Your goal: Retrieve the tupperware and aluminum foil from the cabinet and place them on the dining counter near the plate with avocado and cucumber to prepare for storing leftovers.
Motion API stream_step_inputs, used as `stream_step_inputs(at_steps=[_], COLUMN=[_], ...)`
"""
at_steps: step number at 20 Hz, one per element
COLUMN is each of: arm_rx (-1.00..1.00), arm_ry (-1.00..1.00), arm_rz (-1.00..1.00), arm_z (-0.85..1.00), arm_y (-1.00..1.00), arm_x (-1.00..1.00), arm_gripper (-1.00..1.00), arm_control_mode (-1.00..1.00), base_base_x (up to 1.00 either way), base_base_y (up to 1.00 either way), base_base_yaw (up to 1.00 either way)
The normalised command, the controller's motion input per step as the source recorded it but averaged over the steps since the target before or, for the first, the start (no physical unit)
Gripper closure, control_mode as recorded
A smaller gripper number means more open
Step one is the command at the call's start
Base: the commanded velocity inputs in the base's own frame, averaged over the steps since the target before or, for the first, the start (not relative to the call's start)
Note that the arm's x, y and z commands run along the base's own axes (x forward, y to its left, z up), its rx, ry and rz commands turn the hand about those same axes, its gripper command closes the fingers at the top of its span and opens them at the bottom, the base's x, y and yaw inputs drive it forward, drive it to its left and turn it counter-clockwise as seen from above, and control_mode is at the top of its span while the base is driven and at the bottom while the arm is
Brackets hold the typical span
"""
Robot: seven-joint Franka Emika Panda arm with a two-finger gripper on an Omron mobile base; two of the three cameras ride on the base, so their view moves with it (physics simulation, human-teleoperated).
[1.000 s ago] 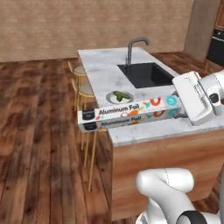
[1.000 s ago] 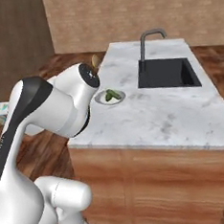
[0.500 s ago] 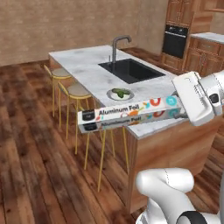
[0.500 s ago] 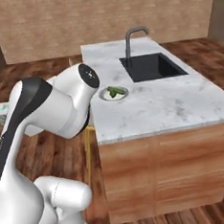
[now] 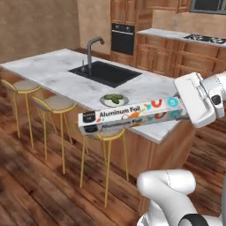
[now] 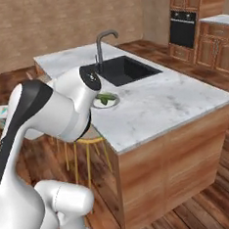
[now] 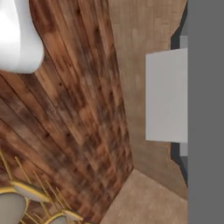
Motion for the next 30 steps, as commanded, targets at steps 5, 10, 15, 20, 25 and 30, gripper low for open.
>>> stream_step_inputs(at_steps=[5, 10, 15, 20, 25, 30], arm_rx=[0.00, 0.00, 0.00, 0.00, 0.00, 0.00], arm_ry=[0.00, 0.00, 0.00, 0.00, 0.00, -0.04], arm_rz=[0.00, 0.00, 0.00, 0.00, 0.00, -0.09], arm_z=[0.00, 0.00, 0.00, 0.00, 0.00, -0.04], arm_y=[0.00, 0.00, 0.00, 0.00, 0.00, 0.05], arm_x=[0.00, 0.00, 0.00, 0.00, 0.00, 0.11], arm_gripper=[1.00, 1.00, 1.00, 1.00, 1.00, 1.00], arm_control_mode=[1.00, 1.00, 1.00, 1.00, 1.00, -1.00], base_base_x=[0.40, 0.40, 0.43, 0.45, 0.45, 0.40], base_base_y=[1.00, 1.00, 1.00, 0.94, 0.79, 0.41], base_base_yaw=[-0.59, -0.59, -0.58, -0.58, -0.57, -0.42])
